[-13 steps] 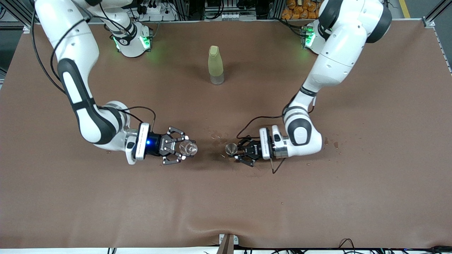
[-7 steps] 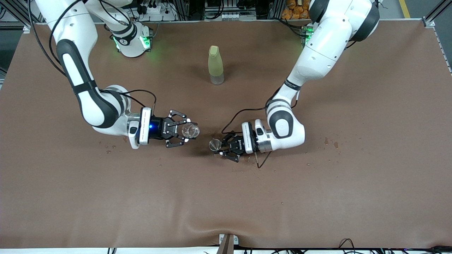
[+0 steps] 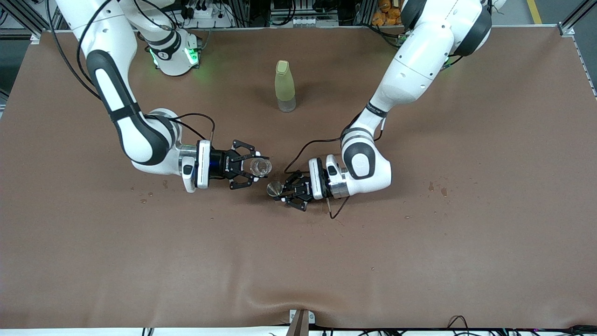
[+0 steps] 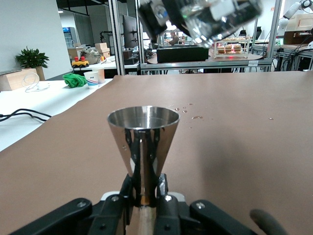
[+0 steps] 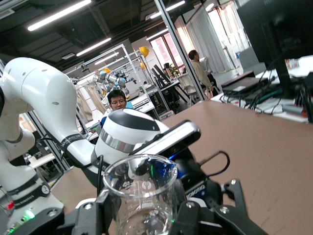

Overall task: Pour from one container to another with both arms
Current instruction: 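Raise the beaker above the jigger with the right gripper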

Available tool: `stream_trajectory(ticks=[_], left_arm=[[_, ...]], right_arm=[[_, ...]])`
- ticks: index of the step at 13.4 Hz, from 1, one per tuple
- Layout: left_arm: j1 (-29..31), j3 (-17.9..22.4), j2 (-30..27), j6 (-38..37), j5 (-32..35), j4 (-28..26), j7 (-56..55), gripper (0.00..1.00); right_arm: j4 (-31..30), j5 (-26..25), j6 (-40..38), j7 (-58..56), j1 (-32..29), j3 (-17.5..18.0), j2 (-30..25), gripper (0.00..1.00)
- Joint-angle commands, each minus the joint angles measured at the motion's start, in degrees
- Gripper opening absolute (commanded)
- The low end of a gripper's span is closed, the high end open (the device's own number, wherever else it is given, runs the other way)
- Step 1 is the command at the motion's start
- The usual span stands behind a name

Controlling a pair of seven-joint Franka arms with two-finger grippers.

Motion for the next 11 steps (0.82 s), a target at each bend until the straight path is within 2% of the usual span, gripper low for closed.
stream_trajectory(ticks=[1,5,8,11], left_arm=[[-0.6,0.3,0.8,0.9,-1.5,1.8,-0.4,0.0],[-0.7,0.5,0.9,0.9,-3.0,1.8,-0.4,0.0],[-1.0,0.5,0.9,0.9,-3.1,1.8,-0.4,0.0],[-1.0,0.6,0.9,1.0,-3.1,1.8,-0.3,0.0]], right_arm=[[-1.9,-0.1,-0.3,3.6,-0.1,0.4,-2.3,0.0],[-0.5,1.0,1.6,4.6,0.8,0.3,-1.5,0.0],[-0.1,3.9,2.5,6.6,1.7,0.3,-1.3,0.0],[1.2,5.7,2.6,8.1,1.5,0.3,1.1,0.0]])
